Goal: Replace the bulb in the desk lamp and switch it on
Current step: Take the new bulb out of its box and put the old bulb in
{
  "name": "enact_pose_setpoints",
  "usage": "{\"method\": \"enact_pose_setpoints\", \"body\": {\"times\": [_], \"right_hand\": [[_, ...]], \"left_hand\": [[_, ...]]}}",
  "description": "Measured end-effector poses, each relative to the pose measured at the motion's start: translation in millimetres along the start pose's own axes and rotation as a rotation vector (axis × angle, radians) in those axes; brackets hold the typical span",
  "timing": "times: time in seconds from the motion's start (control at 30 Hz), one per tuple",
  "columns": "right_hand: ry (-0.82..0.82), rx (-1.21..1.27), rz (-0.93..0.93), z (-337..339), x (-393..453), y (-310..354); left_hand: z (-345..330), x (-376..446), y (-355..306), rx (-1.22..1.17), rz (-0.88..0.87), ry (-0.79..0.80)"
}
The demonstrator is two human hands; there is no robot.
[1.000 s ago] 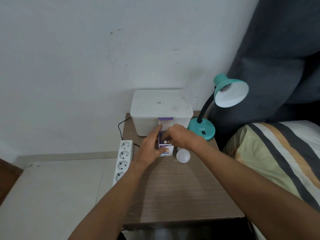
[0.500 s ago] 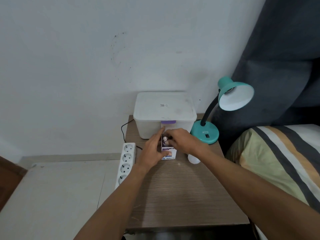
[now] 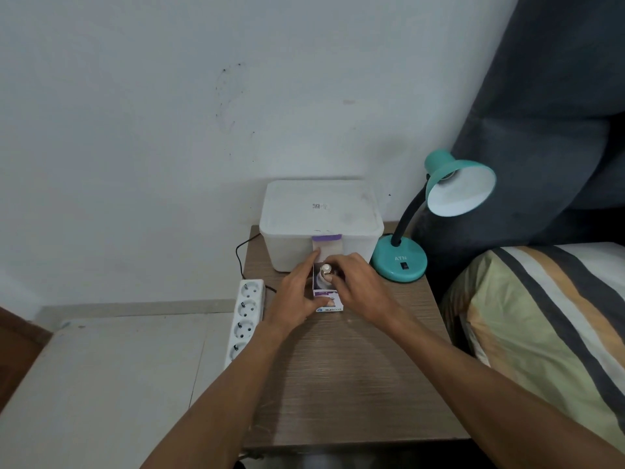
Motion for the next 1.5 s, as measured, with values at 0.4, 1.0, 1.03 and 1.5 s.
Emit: {"method": "enact_pose_setpoints", "body": {"times": [0.4,1.0,1.03,1.5], "right_hand": [[-0.425,0.3,-0.065,40.4,17.2,27.1],[-0.189,0.488,-0.431,12.5,3.8,-18.2],[-0.191,0.505,-0.423,11.4,0.7,-18.3],[-0.161,0.2,-0.422,-3.1,-16.4,-21.6]], "left_hand": [[-1.1,1.2,-3.8,-0.085,0.004,0.001],[-4.9,-0.8,2.8,-0.062,0.072,-0.013],[-5.1,-1.1,3.0,-0.049,0.076,-0.016],[-7.7,-2.6,-8.7,0.035,0.004,-0.047]]}}
Point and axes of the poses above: each hand's wrist, its own x-axis towards the middle knuckle, its own z-axis out of the back of the hand, y = z × x, the point moved 3 cm from there along x, towards the middle knuckle, and after that the axes turned 3 degrees about y, right-handed, at the moved point
